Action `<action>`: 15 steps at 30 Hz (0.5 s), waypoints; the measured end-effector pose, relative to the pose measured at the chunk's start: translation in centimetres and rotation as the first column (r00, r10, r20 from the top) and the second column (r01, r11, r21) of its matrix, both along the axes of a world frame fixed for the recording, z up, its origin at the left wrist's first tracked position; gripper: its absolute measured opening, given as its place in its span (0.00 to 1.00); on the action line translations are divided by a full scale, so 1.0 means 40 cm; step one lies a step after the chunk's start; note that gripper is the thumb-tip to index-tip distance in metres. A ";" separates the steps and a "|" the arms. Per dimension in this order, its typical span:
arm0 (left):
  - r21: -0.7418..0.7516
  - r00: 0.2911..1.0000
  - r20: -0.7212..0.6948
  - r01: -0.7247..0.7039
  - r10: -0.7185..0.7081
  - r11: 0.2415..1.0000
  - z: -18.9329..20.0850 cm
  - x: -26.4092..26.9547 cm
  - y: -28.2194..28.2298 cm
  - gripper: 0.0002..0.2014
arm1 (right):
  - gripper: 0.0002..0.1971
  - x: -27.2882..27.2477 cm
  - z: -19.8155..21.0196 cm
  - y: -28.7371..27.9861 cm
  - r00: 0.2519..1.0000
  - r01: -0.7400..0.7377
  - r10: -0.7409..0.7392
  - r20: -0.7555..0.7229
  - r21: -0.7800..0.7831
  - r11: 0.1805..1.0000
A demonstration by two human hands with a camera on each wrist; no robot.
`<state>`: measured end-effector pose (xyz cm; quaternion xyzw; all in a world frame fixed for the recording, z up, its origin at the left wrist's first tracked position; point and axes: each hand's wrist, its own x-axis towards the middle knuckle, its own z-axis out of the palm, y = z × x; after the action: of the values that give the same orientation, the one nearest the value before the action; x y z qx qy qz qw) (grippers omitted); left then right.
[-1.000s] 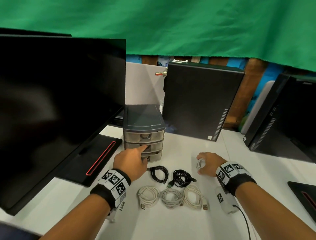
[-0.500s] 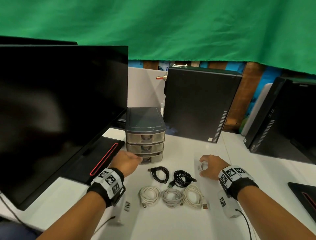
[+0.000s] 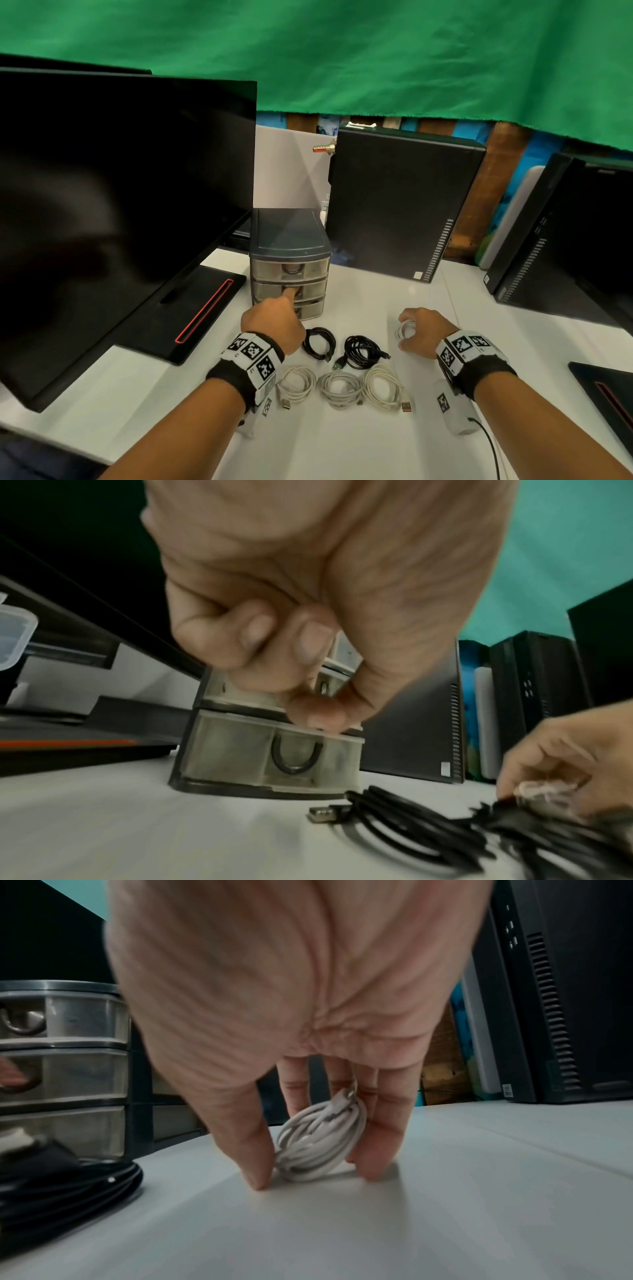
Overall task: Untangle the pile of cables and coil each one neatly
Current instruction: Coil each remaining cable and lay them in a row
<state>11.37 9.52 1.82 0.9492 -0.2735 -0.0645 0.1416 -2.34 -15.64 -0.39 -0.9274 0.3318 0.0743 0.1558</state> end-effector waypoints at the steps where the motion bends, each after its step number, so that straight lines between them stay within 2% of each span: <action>1: -0.006 1.000 -0.021 0.007 -0.007 1.000 0.009 0.000 0.001 0.25 | 0.29 0.000 0.001 0.001 1.000 0.005 -0.005 0.010 -0.004 1.000; 6: 0.013 0.993 -0.078 0.091 -0.090 0.996 0.045 -0.023 0.036 0.23 | 0.26 0.006 0.025 0.012 0.995 0.018 -0.020 0.097 0.027 0.999; 8: 0.012 0.983 -0.108 0.148 -0.146 0.989 0.054 -0.044 0.063 0.21 | 0.26 0.015 0.049 0.021 0.982 0.003 -0.013 0.186 0.052 0.999; 9: -0.058 0.975 -0.141 0.168 -0.174 0.984 0.059 -0.053 0.076 0.17 | 0.25 0.021 0.066 0.029 0.968 -0.010 -0.007 0.252 0.067 0.998; 11: -0.293 0.960 -0.199 0.133 -0.197 0.947 0.074 -0.057 0.097 0.08 | 0.25 0.041 0.108 0.058 0.925 -0.062 0.022 0.380 0.094 0.994; 13: -0.515 0.989 -0.125 0.008 -0.084 0.857 0.080 -0.029 0.115 0.06 | 0.23 0.065 0.156 0.110 0.880 -0.135 0.050 0.473 0.147 0.980; 15: -0.504 0.993 -0.119 -0.038 -0.026 0.863 0.065 0.008 0.131 0.08 | 0.21 0.093 0.186 0.177 0.849 -0.221 0.080 0.522 0.213 0.952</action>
<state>11.69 14.76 4.43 0.8740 -0.2689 -0.0480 0.4019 1.37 -8.56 7.05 -0.9080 0.1917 -0.1163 0.3539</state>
